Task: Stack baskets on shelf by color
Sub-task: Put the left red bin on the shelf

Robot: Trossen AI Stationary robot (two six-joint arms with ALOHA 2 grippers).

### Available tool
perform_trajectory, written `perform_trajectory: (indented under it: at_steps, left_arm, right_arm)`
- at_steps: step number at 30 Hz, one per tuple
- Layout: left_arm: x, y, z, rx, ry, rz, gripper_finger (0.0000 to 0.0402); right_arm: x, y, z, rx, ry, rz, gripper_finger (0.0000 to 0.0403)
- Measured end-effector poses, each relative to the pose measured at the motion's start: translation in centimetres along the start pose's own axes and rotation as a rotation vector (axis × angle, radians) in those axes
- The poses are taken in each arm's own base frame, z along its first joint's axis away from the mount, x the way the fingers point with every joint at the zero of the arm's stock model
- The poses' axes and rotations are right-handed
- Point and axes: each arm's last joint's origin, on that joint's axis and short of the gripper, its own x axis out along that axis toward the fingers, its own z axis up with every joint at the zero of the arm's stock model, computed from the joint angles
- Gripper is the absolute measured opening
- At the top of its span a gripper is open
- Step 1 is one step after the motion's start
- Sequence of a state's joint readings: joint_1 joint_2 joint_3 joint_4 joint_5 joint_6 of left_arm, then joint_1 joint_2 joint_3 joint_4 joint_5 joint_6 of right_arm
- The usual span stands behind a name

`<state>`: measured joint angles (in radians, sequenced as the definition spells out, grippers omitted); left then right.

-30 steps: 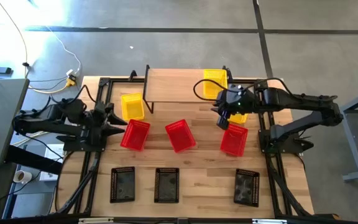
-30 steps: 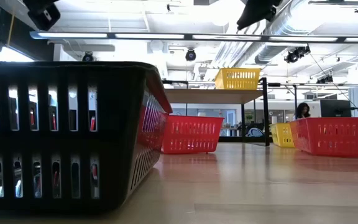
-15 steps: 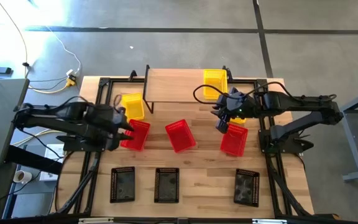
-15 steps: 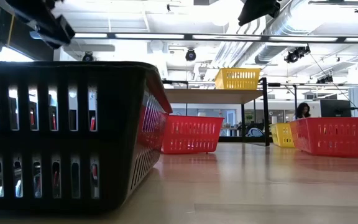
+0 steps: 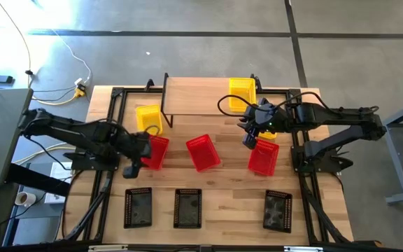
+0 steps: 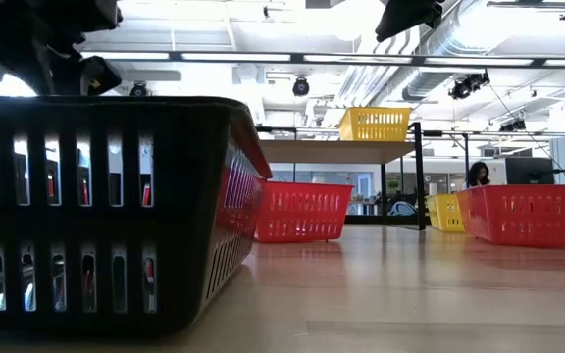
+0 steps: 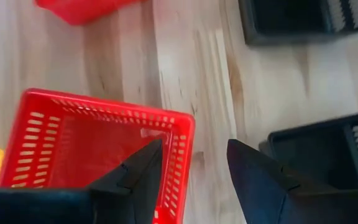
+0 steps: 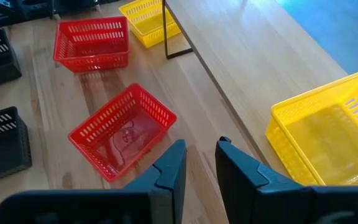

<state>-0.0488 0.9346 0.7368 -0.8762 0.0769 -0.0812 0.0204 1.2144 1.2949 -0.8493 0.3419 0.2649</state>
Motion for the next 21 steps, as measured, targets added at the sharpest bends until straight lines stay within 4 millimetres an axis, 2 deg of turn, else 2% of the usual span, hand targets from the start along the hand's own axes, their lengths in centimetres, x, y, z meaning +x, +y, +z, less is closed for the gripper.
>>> perform_trajectory:
  at_steps: [9, 21]
  left_arm:
    - [3.4, -0.7, 0.6, 0.05, 0.174, 0.007, 0.017]
    - [7.2, -0.5, 0.6, 0.055, 0.364, 0.074, 0.017]
  right_arm:
    - [0.0, 0.0, 0.0, 0.0, 0.0, 0.0, 0.0074]
    - [0.0, 0.0, 0.0, 0.0, 0.0, 0.0, 0.0074]
